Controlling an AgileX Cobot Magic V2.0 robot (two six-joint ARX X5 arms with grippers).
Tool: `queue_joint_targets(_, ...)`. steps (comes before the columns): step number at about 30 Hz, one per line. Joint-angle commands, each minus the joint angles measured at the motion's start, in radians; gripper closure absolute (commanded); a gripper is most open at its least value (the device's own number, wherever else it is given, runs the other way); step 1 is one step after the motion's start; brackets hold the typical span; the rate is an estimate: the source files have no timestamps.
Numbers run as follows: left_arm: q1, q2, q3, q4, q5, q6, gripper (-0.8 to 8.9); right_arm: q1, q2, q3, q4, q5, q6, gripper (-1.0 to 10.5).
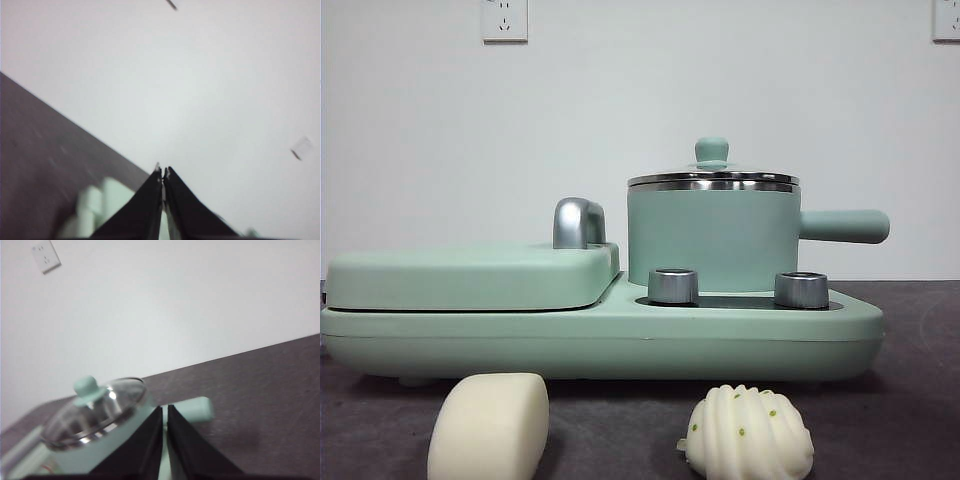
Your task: Put the buns in a small steamer
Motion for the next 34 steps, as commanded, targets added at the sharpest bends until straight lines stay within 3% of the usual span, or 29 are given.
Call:
queue_joint_targets(1,-0.002,0.003,0.045,-0.057,0.058,-0.055,8.04,0.002,0.008,0.097,-0.068,-0.003,0.085,9.3)
queue_joint_targets(5,-0.002,0.032,0.161,-0.226,0.066,0.011,8.03,0.002,0.066,0.246,-0.235,-0.005,0.069,9.3)
queue_joint_targets(12,-0.002,0.165,0.404,-0.457,0.069,0.263,8.03,0.002,0.245,0.462,-0.357,-0.117,-0.061,9.3)
queue_joint_targets(16,-0.002,0.269,0.516,-0.502,0.113,0.41,8.03,0.002,0.353,0.547,-0.397,-0.189,-0.19,9.3)
queue_joint_targets(23,-0.012,0.463,0.632,-0.516,0.256,0.571,8.03,0.017,0.531,0.664,-0.494,-0.302,-0.447,9.3)
queue_joint_targets(29,-0.065,0.62,0.704,-0.524,0.301,0.711,8.04,0.103,0.621,0.715,-0.536,-0.29,-0.62,9.3)
queue_joint_targets(34,-0.137,0.732,0.762,-0.579,0.306,0.872,8.04,0.215,0.667,0.716,-0.575,-0.204,-0.722,9.3)
